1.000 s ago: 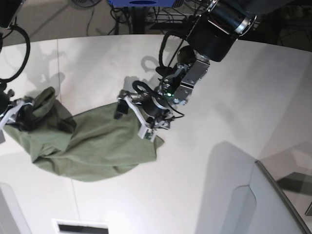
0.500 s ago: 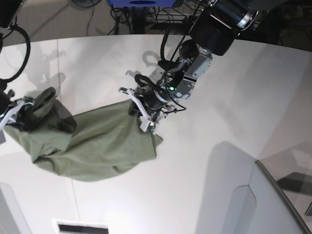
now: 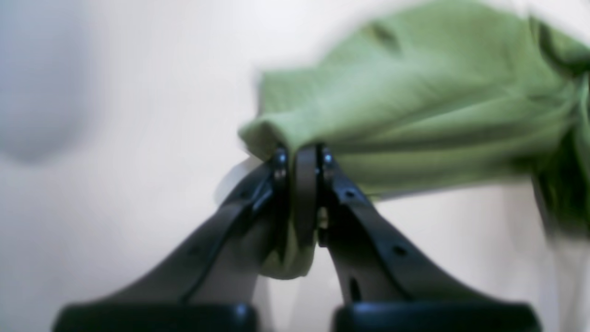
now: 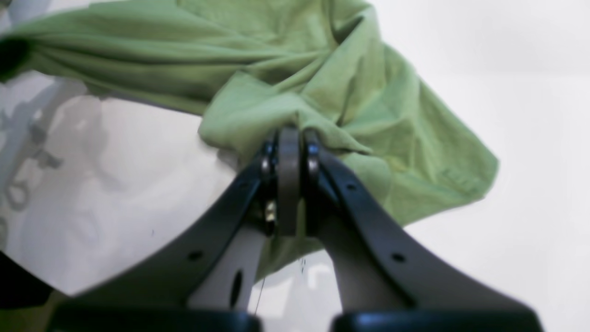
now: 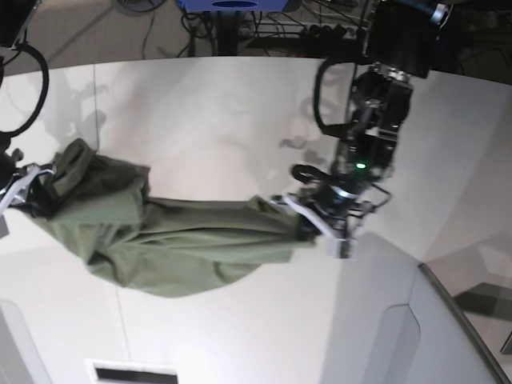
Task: Layout the t-shirt on the table in an organized manner, then fold the t-shirt properly
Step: 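Pull the shirt ends apart with both grippers to stretch it, then lift the shirt with both grippers, shake it and lay it flat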
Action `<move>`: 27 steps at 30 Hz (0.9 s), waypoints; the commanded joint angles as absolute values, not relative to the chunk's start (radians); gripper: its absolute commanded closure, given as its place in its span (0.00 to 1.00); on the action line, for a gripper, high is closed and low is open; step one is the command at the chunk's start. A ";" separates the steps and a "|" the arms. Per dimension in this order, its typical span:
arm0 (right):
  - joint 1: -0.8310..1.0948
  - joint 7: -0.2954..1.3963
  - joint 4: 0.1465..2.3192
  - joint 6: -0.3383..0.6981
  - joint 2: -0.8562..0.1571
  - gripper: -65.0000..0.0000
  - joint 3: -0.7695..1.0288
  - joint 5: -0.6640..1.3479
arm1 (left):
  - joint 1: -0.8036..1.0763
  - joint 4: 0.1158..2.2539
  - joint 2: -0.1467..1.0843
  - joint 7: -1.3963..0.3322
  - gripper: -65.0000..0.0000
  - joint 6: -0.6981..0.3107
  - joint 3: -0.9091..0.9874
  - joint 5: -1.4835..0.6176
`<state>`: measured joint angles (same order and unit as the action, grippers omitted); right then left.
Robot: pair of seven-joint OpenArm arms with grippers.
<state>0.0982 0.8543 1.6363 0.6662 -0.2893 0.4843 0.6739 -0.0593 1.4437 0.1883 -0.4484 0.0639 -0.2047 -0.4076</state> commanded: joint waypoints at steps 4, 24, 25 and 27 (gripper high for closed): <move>0.054 0.828 1.702 0.671 -0.308 1.00 0.441 0.694 | -0.071 1.630 0.193 -0.568 1.00 0.061 -0.056 -0.406; 0.071 0.892 2.000 0.673 -0.302 1.00 0.610 0.800 | -0.048 1.957 0.182 -0.743 1.00 -0.105 0.469 -0.407; 0.074 0.892 1.997 0.668 -0.305 1.00 0.607 0.819 | -0.048 1.954 0.182 -0.745 1.00 -0.105 0.460 -0.406; 0.070 0.892 1.983 0.665 -0.305 1.00 0.593 0.820 | -0.050 1.933 0.182 -0.745 1.00 -0.105 0.424 -0.400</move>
<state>0.0837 0.9192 1.9724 0.6701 -0.2878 0.5900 0.8055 -0.0334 1.9179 0.1722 -0.7715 -0.1043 0.4217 -0.3965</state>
